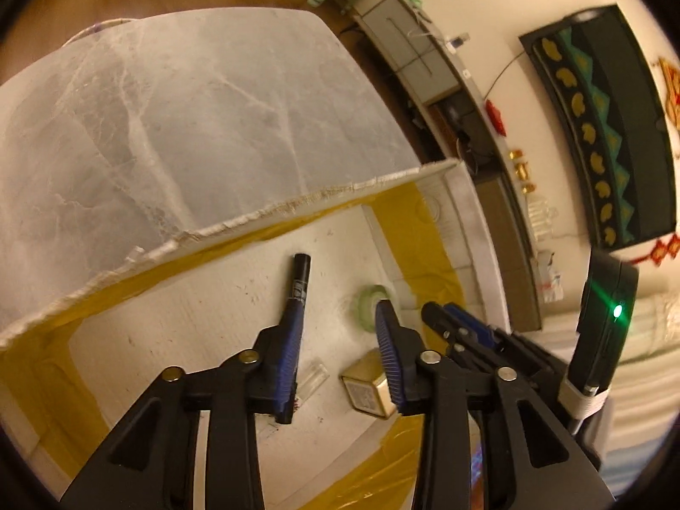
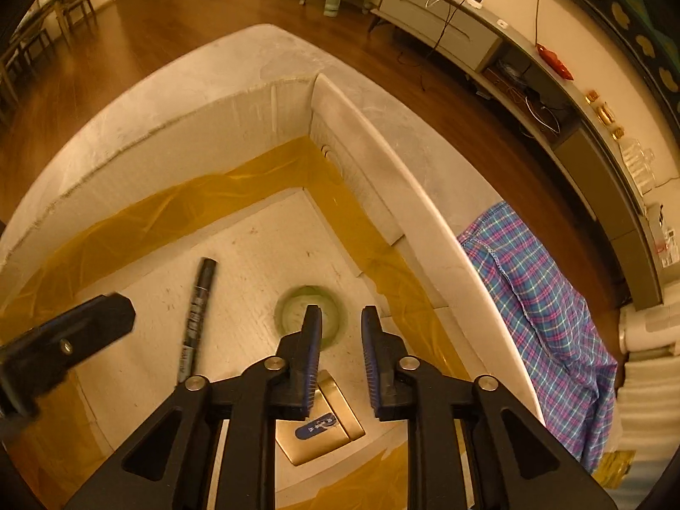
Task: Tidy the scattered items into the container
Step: 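Open the right tool to drop the tape while the left tool releases the marker, then move both open tools back over the remaining items on the table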
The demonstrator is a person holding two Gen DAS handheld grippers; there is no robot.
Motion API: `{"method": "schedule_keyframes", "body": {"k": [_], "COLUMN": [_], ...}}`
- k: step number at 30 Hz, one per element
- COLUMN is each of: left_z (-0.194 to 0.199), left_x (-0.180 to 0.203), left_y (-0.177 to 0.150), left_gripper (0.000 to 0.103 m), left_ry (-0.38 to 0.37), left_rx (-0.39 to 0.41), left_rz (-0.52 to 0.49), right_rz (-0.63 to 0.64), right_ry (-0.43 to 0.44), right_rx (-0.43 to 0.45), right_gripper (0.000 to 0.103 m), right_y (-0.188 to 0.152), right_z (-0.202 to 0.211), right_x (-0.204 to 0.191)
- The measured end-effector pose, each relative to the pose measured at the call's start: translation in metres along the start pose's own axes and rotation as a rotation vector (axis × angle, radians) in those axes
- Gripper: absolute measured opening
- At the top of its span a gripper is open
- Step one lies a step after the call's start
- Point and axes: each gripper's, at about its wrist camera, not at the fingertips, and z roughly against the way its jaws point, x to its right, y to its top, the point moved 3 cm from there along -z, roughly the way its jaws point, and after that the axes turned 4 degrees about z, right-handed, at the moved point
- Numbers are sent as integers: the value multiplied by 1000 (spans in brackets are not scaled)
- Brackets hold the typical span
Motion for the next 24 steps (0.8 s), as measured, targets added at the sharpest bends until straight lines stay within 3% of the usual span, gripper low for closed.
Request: {"method": "schedule_keyframes", "body": {"k": [11,17,21,24], "left_z": [15,29,43,59], "left_x": [-1,14,23,37], "left_y": [-5,-22,-43,-62], "left_gripper": [40,40,40,40], "left_ry": [-16,8,31,45], "left_rx": [23,57,87,138], "left_rz": [-41,-127,-214,-313], "right_rz": [-27,-52,-103,-112], "right_ry": [91,139,194,205], "right_rx": [76,109,194,291], "right_gripper": [23,29,31,39], "right_y": [-26,-44,-58,-75], "right_z": [35,50,74,100], "right_x": [-3,6,18,24]}}
